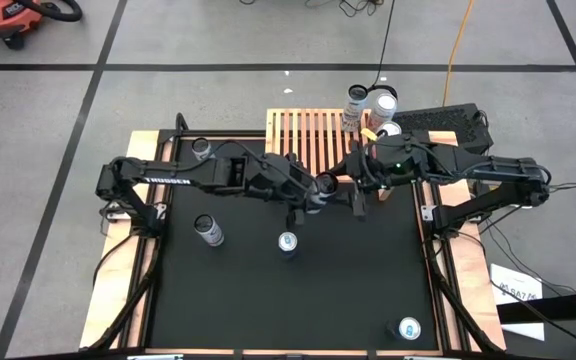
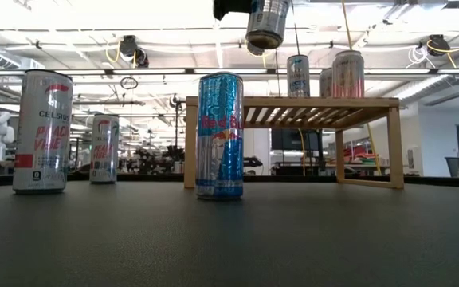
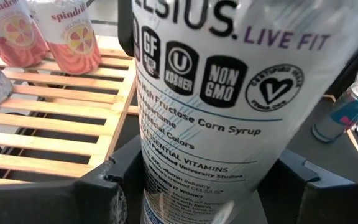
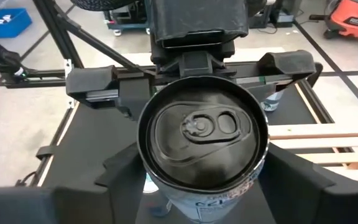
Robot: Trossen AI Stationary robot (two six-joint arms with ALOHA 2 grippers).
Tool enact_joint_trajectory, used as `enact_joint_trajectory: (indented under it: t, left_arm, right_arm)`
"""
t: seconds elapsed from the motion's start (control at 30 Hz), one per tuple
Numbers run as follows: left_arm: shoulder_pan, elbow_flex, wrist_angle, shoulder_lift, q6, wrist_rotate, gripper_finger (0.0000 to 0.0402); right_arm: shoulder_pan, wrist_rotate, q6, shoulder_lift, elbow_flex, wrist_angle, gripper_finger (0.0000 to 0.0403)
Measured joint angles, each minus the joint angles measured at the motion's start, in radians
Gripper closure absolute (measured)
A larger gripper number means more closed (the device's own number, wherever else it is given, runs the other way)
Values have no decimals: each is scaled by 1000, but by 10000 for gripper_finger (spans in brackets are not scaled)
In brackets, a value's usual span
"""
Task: Place canned beverage on shelf
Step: Put the bottom left white soda can on the shelf
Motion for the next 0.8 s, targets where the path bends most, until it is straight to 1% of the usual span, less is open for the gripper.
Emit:
enact_joint_trajectory:
  t: [0.1,0.17,0.23,0.33,0.4,0.47,0.53,0.63,0.8]
  left_arm:
    - [7,0,6,0,-7,1,181]
    - [8,0,6,0,-22,-2,162]
    - [9,0,6,0,-51,-17,129]
    - [16,2,-2,0,-98,-78,72]
    - [20,2,-57,-7,-115,-124,40]
    - [19,2,-114,-11,-155,-159,18]
    - [17,3,-188,-11,-194,-179,8]
    - [18,3,-260,-9,-204,-183,10]
    - [33,3,-285,-9,-116,-190,23]
  right_arm:
    - [-1,1,2,0,0,8,170]
    - [-1,0,3,0,0,13,177]
    - [-6,4,6,0,0,12,178]
    - [-28,58,22,-12,0,-10,178]
    - [-57,89,12,-29,-1,-42,177]
    - [-94,108,-16,-50,-2,-68,177]
    - [-141,107,-40,-68,-2,-67,176]
    - [-219,107,-73,-85,-2,-102,176]
    - [-361,106,-139,-82,-2,-156,174]
